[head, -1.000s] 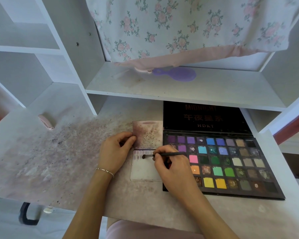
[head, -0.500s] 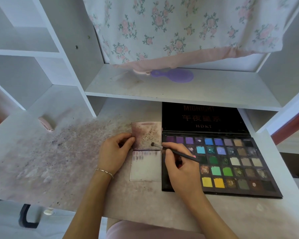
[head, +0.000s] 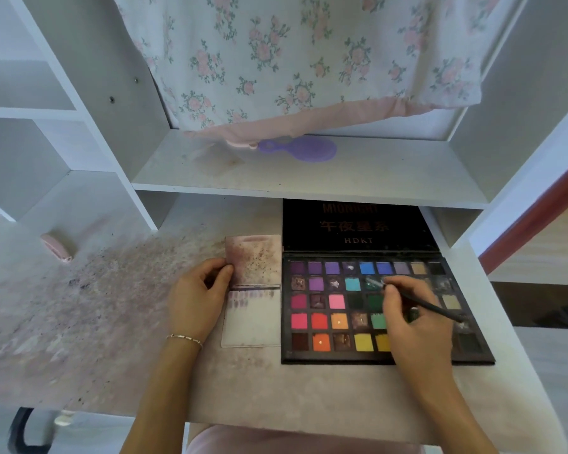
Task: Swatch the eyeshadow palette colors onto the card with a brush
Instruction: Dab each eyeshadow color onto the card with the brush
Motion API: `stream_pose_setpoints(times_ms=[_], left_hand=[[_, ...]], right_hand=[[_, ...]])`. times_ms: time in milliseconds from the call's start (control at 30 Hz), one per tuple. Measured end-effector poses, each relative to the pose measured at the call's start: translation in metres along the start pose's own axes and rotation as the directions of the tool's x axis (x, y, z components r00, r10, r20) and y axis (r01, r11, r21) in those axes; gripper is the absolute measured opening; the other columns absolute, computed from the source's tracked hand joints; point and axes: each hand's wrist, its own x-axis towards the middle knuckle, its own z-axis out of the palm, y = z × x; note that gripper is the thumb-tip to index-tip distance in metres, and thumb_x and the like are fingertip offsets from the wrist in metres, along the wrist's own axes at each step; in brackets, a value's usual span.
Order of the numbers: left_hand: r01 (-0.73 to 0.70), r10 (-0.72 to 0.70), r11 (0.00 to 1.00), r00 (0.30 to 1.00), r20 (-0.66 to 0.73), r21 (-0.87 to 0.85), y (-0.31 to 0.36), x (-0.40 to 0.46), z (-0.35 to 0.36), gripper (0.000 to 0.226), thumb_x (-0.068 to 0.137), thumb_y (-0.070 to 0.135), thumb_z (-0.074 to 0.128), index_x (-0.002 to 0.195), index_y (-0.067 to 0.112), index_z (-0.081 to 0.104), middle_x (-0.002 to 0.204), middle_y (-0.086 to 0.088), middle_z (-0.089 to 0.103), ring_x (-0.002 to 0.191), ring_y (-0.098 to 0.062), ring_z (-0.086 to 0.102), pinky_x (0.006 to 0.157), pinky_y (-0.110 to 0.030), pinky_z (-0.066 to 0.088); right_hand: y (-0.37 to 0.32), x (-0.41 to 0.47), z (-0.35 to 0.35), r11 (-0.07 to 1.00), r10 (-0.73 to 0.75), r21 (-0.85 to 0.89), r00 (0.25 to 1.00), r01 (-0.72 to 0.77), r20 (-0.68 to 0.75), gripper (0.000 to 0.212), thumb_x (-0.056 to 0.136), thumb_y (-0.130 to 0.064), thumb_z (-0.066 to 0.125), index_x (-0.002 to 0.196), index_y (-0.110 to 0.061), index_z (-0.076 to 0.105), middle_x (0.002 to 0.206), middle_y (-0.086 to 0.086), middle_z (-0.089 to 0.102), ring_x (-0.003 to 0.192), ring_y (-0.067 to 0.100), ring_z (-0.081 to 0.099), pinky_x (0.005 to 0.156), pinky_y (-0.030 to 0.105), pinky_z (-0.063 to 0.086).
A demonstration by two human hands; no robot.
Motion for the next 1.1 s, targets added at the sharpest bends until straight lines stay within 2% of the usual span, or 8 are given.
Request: stream_pose_setpoints(times_ms=[133,233,333,467,733,867,1000,1100], left_hand=[[-0.024,0.024,0.999,1.0,-0.008,0.032,-0.001,-0.001,0.0,0.014,0.085,0.013,0.058,0.094,0.012,0.069,0.083,0.004,0.065,0.076,-0.015,0.059,0.072,-0.026,0.044],[-0.024,0.024,0.999,1.0,-0.015,0.037,-0.001,-0.001,0.001,0.014,0.085,0.013,0.058,0.094,0.011,0.069,0.083,0.004,0.065,0.075,-0.013,0.058,0.069,-0.022,0.042],[-0.021,0.022,0.999,1.0,-0.007,0.04,-0.001,-0.001,0.001,0.015,0.086,0.013,0.058,0.095,0.011,0.069,0.083,0.006,0.064,0.077,-0.014,0.059,0.073,-0.026,0.043],[-0.028,0.028,0.998,1.0,-0.006,0.05,-0.003,-0.002,0.001,0.015,0.086,0.014,0.057,0.096,0.012,0.069,0.084,0.006,0.065,0.078,-0.014,0.059,0.073,-0.025,0.042],[-0.039,0.04,0.998,0.999,-0.022,0.044,-0.005,-0.001,0.002,0.012,0.085,0.013,0.059,0.091,0.013,0.069,0.079,0.006,0.064,0.075,-0.015,0.059,0.07,-0.025,0.041],[-0.041,0.042,0.998,0.999,-0.02,0.048,-0.004,-0.001,0.001,0.013,0.085,0.014,0.058,0.092,0.013,0.069,0.08,0.007,0.064,0.075,-0.013,0.058,0.067,-0.021,0.04],[-0.042,0.042,0.998,0.999,-0.011,0.053,-0.003,-0.001,0.001,0.014,0.086,0.015,0.058,0.094,0.013,0.069,0.083,0.006,0.064,0.077,-0.013,0.058,0.072,-0.025,0.041],[-0.042,0.043,0.998,0.999,-0.023,0.057,-0.003,-0.001,0.002,0.014,0.085,0.014,0.058,0.094,0.012,0.069,0.082,0.006,0.064,0.076,-0.013,0.058,0.07,-0.023,0.041]], right_hand=[[0.009,0.004,-0.007,0.999,0.014,-0.051,0.999,-0.016,-0.03,0.038,0.087,-0.003,0.052,0.085,-0.041,0.048,0.086,-0.019,0.055,0.082,-0.006,0.057,0.063,0.014,0.046],[0.013,0.002,-0.006,0.995,-0.02,-0.098,1.0,0.017,-0.022,0.028,0.085,0.0,0.054,0.089,-0.028,0.054,0.086,-0.01,0.057,0.084,-0.002,0.056,0.065,0.008,0.046],[0.015,0.001,-0.005,0.992,-0.043,-0.12,0.999,0.042,-0.012,0.026,0.082,0.005,0.055,0.093,-0.018,0.056,0.089,-0.002,0.058,0.087,0.0,0.056,0.069,0.005,0.045],[0.015,0.001,-0.005,0.99,-0.041,-0.132,0.999,0.042,0.006,0.022,0.082,0.004,0.056,0.093,-0.015,0.059,0.089,0.0,0.059,0.087,0.003,0.056,0.071,0.013,0.042],[0.016,0.002,-0.003,0.98,-0.018,-0.197,1.0,0.022,0.023,0.016,0.083,0.001,0.057,0.092,-0.013,0.061,0.088,0.0,0.057,0.083,0.003,0.053,0.069,0.014,0.04],[0.016,0.002,-0.004,0.983,0.011,-0.181,1.0,-0.012,-0.005,0.015,0.082,0.0,0.056,0.09,-0.012,0.061,0.087,0.002,0.059,0.082,0.006,0.055,0.067,0.014,0.041],[0.014,0.001,-0.003,0.975,-0.044,-0.218,0.999,0.049,0.025,0.016,0.082,0.002,0.057,0.091,-0.01,0.062,0.085,-0.001,0.056,0.082,0.001,0.053,0.066,0.012,0.038],[0.016,0.002,-0.003,0.972,-0.041,-0.229,0.999,0.045,0.023,0.016,0.081,0.003,0.057,0.088,-0.011,0.061,0.084,0.0,0.056,0.081,0.005,0.054,0.067,0.014,0.04]])
